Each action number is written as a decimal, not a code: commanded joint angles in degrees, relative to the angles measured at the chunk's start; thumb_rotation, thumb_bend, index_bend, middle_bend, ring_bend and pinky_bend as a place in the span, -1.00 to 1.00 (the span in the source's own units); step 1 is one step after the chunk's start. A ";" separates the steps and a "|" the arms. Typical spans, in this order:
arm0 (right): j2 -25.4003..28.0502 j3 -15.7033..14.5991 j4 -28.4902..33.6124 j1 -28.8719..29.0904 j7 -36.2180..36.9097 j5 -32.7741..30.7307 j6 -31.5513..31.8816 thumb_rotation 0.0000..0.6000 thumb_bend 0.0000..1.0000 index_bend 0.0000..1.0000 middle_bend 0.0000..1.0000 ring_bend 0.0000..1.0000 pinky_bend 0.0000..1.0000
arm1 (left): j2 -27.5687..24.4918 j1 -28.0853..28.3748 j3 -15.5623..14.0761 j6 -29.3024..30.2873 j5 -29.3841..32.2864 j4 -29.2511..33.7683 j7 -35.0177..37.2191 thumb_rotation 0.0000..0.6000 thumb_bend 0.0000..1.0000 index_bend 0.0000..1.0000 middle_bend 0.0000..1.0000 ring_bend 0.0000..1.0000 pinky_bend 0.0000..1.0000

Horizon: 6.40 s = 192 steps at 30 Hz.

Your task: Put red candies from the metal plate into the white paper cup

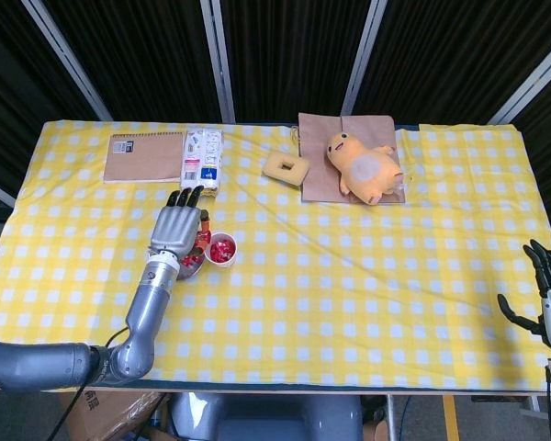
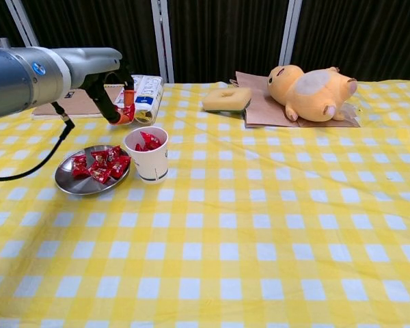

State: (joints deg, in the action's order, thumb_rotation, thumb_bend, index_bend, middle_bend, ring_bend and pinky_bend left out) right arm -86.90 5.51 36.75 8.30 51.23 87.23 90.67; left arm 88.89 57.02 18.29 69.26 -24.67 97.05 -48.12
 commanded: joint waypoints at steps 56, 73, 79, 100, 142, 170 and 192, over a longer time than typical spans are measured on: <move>-0.33 -0.35 -0.49 0.08 -0.12 0.39 0.13 1.00 -0.18 -1.00 -1.00 -1.00 -1.00 | -6.51 -5.17 -7.45 -1.59 -1.98 1.09 4.37 1.00 -0.49 -0.22 -1.00 -1.00 -0.97; -0.32 -0.20 -0.67 0.16 0.03 0.14 -0.21 1.00 -0.18 -1.00 -1.00 -1.00 -1.00 | 0.16 -5.11 -12.86 -6.27 -6.32 -10.92 1.72 1.00 -0.49 -0.16 -1.00 -1.00 -0.97; -0.33 -0.17 -0.73 0.12 0.15 0.05 -0.31 1.00 -0.18 -1.00 -1.00 -1.00 -1.00 | 1.67 -4.32 -13.45 -8.25 -6.52 -13.06 0.05 1.00 -0.49 -0.16 -1.00 -1.00 -0.97; -0.41 -0.18 -0.90 0.08 0.30 0.12 -0.08 1.00 -0.18 -1.00 -1.00 -1.00 -1.00 | 3.86 -3.70 -12.51 -9.14 -5.65 -15.05 -1.54 1.00 -0.48 -0.15 -1.00 -1.00 -0.97; -0.59 0.03 -1.26 0.02 0.89 0.12 0.74 1.00 -0.18 -1.00 -1.00 -1.00 -1.00 | 2.27 -5.36 -10.72 -8.13 -5.96 -12.49 0.14 1.00 -0.18 0.07 -1.00 -1.00 -0.97; -0.63 0.11 -1.33 0.00 1.32 0.10 0.99 1.00 -0.18 -1.00 -1.00 -1.00 -1.00 | -3.37 -1.59 -3.36 -4.02 -9.60 3.07 3.36 1.00 -0.20 0.07 -1.00 -1.00 -0.97; -0.66 0.07 -1.46 0.04 1.42 0.11 0.89 1.00 -0.18 -1.00 -1.00 -1.00 -1.00 | -0.07 0.04 -6.05 -4.43 -6.27 -0.94 1.66 1.00 -0.35 -0.01 -1.00 -1.00 -0.97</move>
State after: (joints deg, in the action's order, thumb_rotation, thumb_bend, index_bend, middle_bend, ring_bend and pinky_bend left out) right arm -87.56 5.59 35.29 8.34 52.65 87.34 91.56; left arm 88.83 57.06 12.23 64.82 -30.95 96.09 -46.48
